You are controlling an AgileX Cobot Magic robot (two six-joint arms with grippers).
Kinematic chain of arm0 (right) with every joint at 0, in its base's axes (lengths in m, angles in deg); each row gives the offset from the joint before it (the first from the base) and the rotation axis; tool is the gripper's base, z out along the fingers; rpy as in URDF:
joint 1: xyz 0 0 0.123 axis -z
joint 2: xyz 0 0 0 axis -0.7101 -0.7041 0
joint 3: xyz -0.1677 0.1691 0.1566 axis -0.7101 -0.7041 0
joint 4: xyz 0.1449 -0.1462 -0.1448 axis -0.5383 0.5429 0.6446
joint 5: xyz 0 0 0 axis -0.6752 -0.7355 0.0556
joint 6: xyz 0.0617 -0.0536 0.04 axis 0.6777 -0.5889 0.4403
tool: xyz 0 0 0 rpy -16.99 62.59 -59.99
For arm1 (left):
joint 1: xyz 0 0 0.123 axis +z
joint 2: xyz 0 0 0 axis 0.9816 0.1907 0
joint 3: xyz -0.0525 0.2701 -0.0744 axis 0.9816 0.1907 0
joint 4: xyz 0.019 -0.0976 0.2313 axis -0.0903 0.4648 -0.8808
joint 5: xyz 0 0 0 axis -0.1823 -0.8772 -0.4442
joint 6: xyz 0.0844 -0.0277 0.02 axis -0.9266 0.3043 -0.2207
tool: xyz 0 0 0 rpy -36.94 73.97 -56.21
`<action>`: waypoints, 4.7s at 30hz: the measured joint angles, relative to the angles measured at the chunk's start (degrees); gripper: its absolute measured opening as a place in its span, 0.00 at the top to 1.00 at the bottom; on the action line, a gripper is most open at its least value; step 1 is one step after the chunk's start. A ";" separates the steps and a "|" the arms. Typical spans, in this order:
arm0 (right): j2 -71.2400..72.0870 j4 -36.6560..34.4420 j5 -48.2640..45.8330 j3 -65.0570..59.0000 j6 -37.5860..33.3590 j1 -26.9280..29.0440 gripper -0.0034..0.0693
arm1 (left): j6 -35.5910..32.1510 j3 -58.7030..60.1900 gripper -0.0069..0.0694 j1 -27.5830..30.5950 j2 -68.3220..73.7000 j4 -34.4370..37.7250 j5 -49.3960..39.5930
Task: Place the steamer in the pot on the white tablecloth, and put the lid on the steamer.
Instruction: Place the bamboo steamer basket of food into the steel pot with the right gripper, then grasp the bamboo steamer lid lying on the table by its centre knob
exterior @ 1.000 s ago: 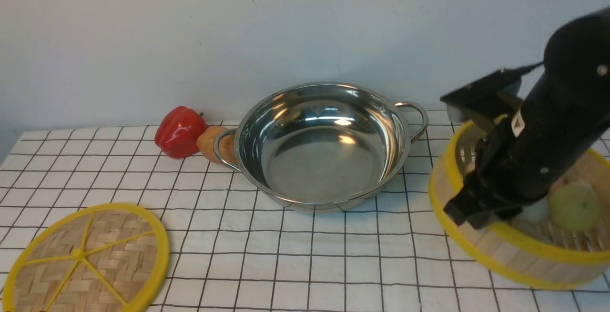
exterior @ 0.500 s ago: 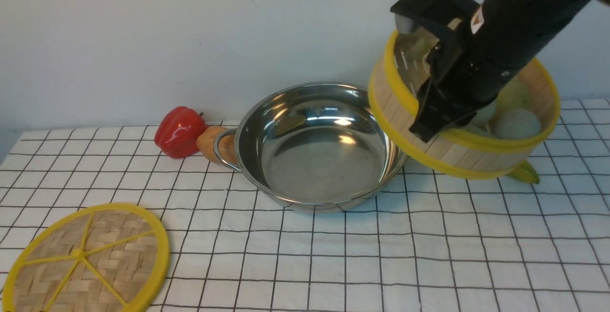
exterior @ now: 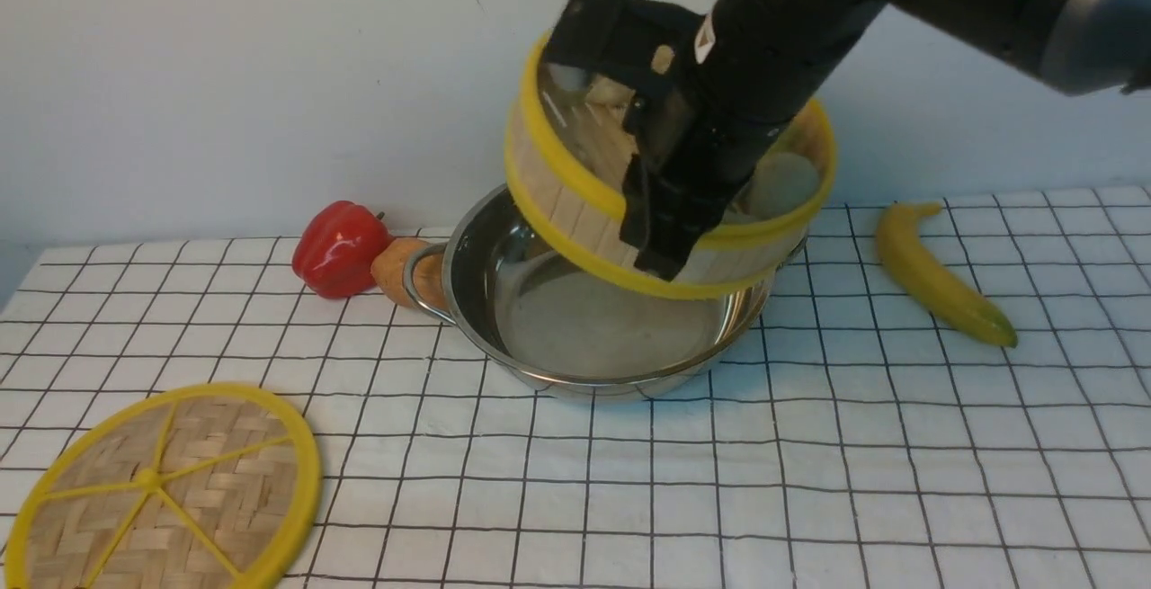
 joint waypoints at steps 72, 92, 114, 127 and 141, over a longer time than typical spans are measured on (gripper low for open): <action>-12.43 7.48 4.34 6.38 -10.14 -1.28 0.33 | 0.00 0.00 0.59 0.00 0.00 0.00 0.00; 13.42 17.49 19.14 6.44 45.16 -1.28 0.97 | 0.00 0.00 0.59 0.00 0.00 0.00 0.00; 42.63 21.25 34.15 -33.43 54.64 19.65 0.93 | 0.00 0.00 0.59 0.00 0.00 0.00 0.00; 85.17 15.38 72.60 -100.89 55.93 38.60 0.89 | 0.00 0.00 0.59 0.00 0.00 0.00 0.00; 110.95 16.47 57.80 -111.65 55.69 38.49 0.85 | 0.00 0.00 0.59 0.00 0.00 0.00 0.00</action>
